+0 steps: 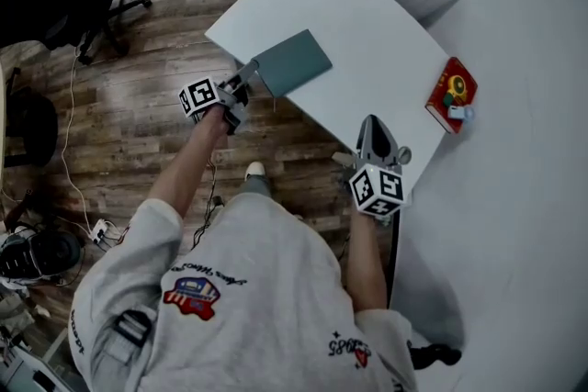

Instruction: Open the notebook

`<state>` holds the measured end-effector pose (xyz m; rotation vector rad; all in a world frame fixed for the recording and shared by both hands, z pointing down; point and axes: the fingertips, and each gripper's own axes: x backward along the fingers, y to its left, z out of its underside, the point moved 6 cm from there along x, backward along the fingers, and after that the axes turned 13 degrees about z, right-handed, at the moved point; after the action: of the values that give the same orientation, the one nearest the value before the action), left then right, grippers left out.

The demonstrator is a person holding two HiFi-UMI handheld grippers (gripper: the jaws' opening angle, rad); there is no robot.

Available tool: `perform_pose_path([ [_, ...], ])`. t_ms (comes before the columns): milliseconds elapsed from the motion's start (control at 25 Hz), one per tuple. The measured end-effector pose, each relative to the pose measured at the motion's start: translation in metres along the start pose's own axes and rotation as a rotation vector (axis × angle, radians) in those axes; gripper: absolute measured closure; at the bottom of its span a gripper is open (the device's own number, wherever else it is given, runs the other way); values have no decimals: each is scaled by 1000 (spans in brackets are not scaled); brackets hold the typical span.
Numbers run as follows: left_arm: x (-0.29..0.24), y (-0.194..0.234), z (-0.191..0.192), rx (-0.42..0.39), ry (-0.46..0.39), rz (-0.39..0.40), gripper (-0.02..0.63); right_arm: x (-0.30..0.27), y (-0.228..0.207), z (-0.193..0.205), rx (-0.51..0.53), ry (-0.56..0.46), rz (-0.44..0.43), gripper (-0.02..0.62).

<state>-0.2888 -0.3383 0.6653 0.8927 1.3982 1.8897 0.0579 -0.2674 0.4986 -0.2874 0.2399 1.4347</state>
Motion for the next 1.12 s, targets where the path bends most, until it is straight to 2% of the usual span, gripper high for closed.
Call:
perform_pose_path([
  [80,1,17,-6,82,-57,8,278,-3,-2,3,-3,12,12,600],
  [160,2,33,-11,123,-89,-1,278,-5,-4,6,-5,23,22,600],
  [400,-6,67,-16,146,-75,-54,278,-12,-9,14,-8,49,51,600],
  [640,-17,90,-15,117,0,-96,279,-16,-15,25,-10,78,65,599],
  [920,-33,96,-10,-20,171,-106,279,-18,-18,32,6,100,73,598],
  [1120,-39,97,-10,-63,212,-114,294,-20,-19,36,3,107,71,598],
])
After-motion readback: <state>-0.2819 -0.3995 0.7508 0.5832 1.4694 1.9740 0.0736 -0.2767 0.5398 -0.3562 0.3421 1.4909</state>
